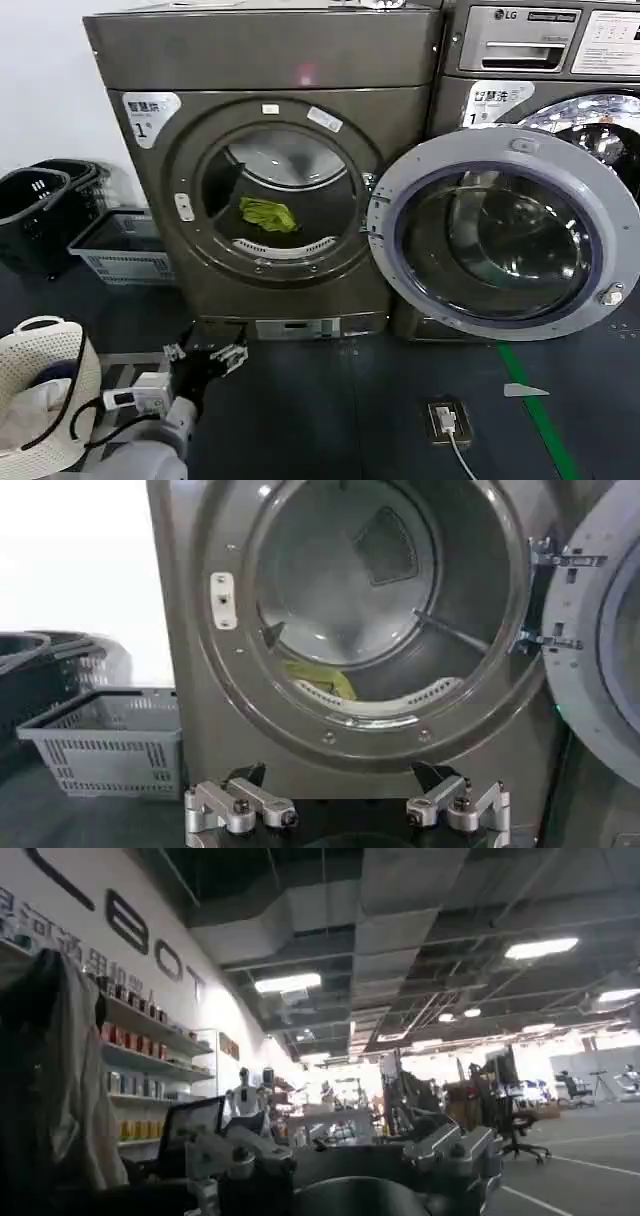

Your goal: Grasp the clothes from the dryer.

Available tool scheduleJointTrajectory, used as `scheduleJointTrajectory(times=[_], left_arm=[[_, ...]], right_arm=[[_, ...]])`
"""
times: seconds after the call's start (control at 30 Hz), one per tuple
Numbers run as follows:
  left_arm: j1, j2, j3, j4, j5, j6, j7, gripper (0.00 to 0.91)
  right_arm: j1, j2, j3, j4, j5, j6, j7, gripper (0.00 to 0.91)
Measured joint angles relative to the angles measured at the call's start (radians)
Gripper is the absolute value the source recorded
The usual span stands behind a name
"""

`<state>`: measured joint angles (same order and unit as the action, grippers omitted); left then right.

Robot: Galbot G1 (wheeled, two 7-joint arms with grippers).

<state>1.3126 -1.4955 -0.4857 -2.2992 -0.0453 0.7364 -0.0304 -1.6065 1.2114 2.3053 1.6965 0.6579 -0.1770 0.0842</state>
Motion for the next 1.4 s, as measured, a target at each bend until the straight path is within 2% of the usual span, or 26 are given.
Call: scheduleJointTrajectory(times=[0.5, 1.4], left_arm=[[-0.009, 0.008, 0.0, 0.005, 0.002, 0.0, -0.001, 0.907], [-0.014, 0.002, 0.011, 0.003, 0.017, 0.0, 0.003, 0.907]], right_arm=[[0.0, -0.002, -0.001, -0.002, 0.001, 0.002, 0.0, 0.907], [-0.01, 0.01, 0.003, -0.017, 0.015, 0.037, 0.034, 0.907]])
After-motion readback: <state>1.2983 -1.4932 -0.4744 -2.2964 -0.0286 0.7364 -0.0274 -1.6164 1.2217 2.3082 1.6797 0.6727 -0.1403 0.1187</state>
